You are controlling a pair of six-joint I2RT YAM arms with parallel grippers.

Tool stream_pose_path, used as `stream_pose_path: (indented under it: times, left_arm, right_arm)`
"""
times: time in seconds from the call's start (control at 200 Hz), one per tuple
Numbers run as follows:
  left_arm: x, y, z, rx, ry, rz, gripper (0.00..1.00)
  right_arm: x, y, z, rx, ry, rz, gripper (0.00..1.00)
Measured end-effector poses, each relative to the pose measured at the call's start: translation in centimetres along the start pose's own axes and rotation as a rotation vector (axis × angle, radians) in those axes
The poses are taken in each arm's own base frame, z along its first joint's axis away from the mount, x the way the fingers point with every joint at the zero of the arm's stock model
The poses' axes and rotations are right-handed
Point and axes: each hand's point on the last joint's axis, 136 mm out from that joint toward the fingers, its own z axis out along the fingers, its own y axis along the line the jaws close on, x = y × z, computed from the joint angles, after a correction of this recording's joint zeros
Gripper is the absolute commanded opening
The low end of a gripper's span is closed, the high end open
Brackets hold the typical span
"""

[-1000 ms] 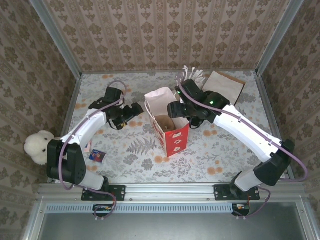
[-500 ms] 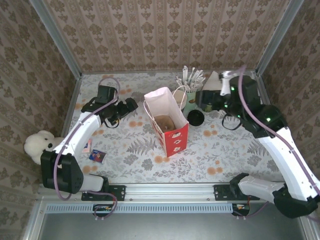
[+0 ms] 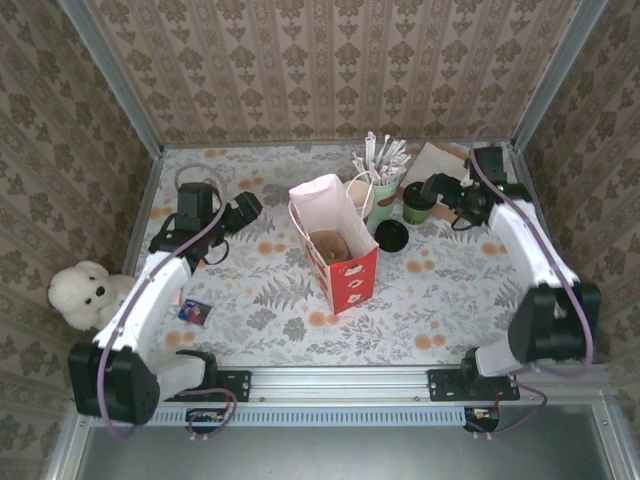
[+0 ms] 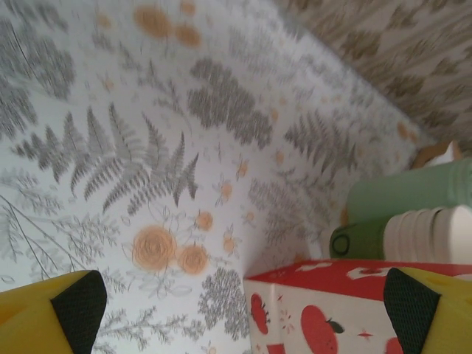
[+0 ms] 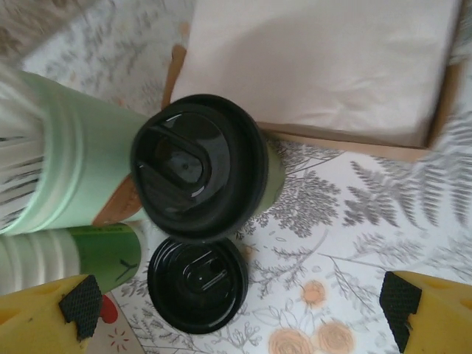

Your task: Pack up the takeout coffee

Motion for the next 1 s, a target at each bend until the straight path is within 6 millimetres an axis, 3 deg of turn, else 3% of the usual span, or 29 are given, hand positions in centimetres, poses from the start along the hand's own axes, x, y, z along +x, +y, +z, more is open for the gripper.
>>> stream_pose_path:
  times: [0.095, 0.205, 0.405, 0.745, 0.88, 1.0]
  left_arm:
    - [-2.2, -0.7, -2.2, 0.018, -0.115, 0.025, 1.00]
    - [-3.7, -0.8, -3.4, 0.020, -0.196, 0.034, 1.00]
    - [-2.9, 0.6, -2.4, -0.017, -0.194, 0.030, 1.00]
    - [-3.1, 0.5, -2.3, -0.008, -0.209, 0.031, 1.00]
    - [-3.1, 0.5, -2.3, -0.004, -0.213, 0.031, 1.00]
    - [-3.1, 0.5, -2.3, -0.004, -0.212, 0.031, 1.00]
  right_arm:
    - [-0.2, 0.9, 3.2, -0.032, 0.069, -0.018, 1.00]
    - [-0.4, 1.8, 4.8, -0.033, 0.089, -0.075, 1.00]
    - [-1.7, 3.1, 6.0, 0.000, 0.070, -0.163, 1.00]
    - [-0.7, 1.1, 7.8, 0.087, 0.123, -0.183, 1.00]
    - [-0.8, 1.2, 8.2, 0.088, 0.127, -0.183, 0.80]
    - [-0.8, 1.3, 8.1, 0.089, 0.125, -0.178, 0.78]
